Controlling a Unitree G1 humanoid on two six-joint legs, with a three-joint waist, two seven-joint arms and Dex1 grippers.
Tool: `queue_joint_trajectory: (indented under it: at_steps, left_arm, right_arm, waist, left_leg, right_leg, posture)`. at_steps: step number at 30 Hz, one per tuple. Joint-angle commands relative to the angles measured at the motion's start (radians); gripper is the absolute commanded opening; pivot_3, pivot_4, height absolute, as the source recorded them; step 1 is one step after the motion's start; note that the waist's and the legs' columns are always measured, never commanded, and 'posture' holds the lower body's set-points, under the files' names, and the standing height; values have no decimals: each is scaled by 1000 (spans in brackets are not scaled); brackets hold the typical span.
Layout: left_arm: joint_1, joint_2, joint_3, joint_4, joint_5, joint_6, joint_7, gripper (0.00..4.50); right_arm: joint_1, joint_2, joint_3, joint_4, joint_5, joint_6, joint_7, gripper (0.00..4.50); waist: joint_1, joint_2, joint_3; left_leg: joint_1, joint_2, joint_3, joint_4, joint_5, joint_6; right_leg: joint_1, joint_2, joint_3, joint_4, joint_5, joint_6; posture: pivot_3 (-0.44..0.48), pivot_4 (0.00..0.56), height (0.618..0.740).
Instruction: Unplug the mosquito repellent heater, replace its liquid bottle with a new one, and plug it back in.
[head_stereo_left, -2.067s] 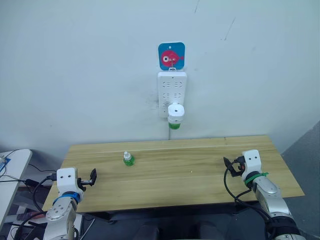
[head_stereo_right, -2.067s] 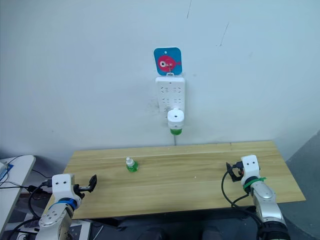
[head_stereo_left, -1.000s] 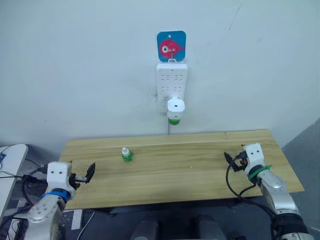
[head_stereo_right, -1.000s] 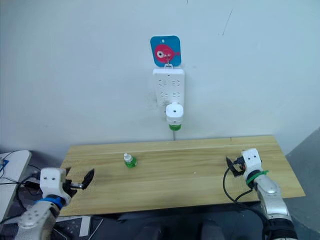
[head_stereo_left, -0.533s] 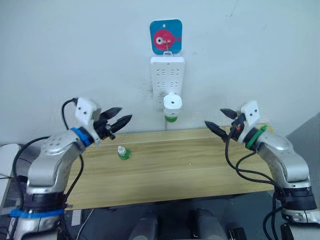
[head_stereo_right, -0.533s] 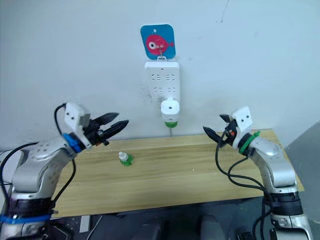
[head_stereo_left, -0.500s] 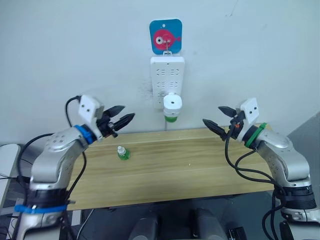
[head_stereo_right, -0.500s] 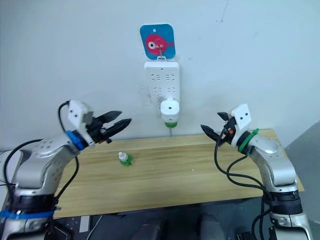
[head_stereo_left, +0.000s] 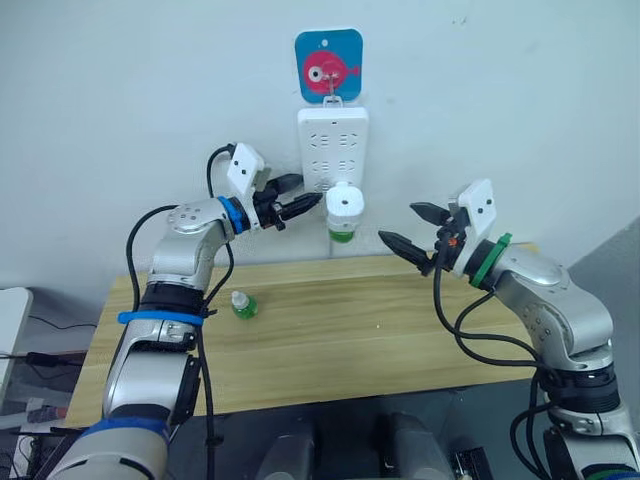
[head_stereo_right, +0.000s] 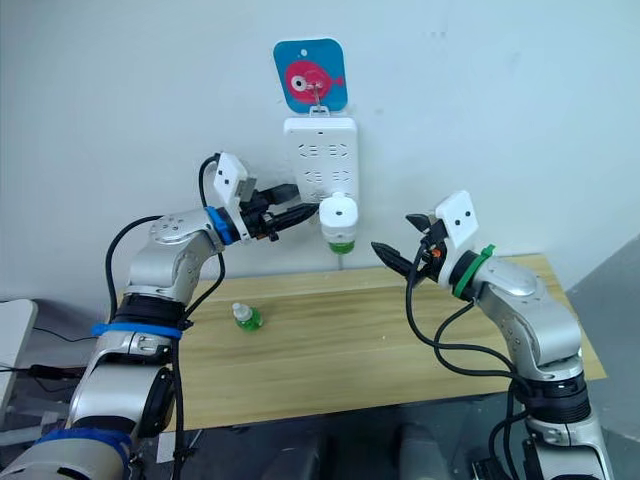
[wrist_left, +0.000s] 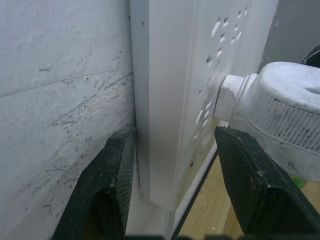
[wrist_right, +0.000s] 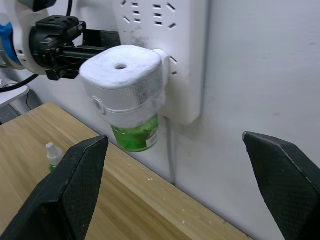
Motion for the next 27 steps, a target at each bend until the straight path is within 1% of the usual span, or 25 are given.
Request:
queue_joint_trajectory:
  at_steps: [1,4,8,14,17,19,20,23,27]
  left_arm:
    - [-69,-22,1,73,32,-64,-23,2637]
    - [-115,-52,1,116,31,-85,-67,2637]
    - [-162,-77,14,158,32,-104,-97,2637]
    - [-175,-83,25,187,30,-116,-131,2637]
    - [-168,-79,31,182,27,-108,-152,2087]
    - [-165,-76,38,177,24,-96,-163,1502]
    - [-166,-76,41,179,25,-94,-165,1319]
    - [-166,-77,45,179,29,-93,-162,1322]
    - [-163,-82,43,176,39,-90,-140,1322]
  right_arm:
    - [18,5,-31,-61,20,-1,-26,4500]
    - [37,11,-36,-70,15,-2,-50,4500]
    - [55,23,-19,-77,-2,-11,-80,4500]
    - [36,48,9,-81,-36,-18,-136,4500]
    - [10,67,31,-80,-63,-22,-164,4500]
    - [-6,79,61,-86,-83,-29,-172,4500]
    - [-12,86,77,-88,-92,-33,-176,4500]
    - [-37,121,115,-79,-116,-38,-197,4500]
    - [-89,166,134,-21,-162,-63,-228,4500]
  waist:
    - [0,0,0]
    - [-1,0,0]
    - [-12,-1,1]
    - [-28,-1,1]
    - [-31,0,1]
    - [-32,0,1]
    - [-32,0,1]
    - [-33,0,1]
    - [-33,0,1]
  left_leg:
    - [0,-1,0,0,0,0]
    - [0,-3,0,0,3,3]
    - [-2,-2,0,1,4,2]
    - [-2,-1,0,0,4,2]
    - [-2,-2,0,0,4,1]
    - [-2,-1,0,0,4,1]
    - [-2,-1,0,0,4,1]
    - [-2,-2,0,0,4,1]
    - [-2,-2,1,0,4,1]
  right_leg:
    - [1,0,-1,-1,2,0]
    - [1,1,-1,-1,5,1]
    - [0,1,-1,0,5,1]
    - [-2,0,-1,-1,5,1]
    - [-1,0,-1,0,5,1]
    - [-2,1,-1,0,5,1]
    - [-1,1,-1,0,5,1]
    - [-2,1,-1,0,5,1]
    - [-2,1,-1,0,5,1]
  posture:
    - [-67,211,740]
    - [-75,212,740]
    - [-91,211,740]
    - [-103,208,740]
    - [-104,206,740]
    - [-103,205,740]
    - [-101,204,740]
    - [-98,203,740]
    - [-92,201,740]
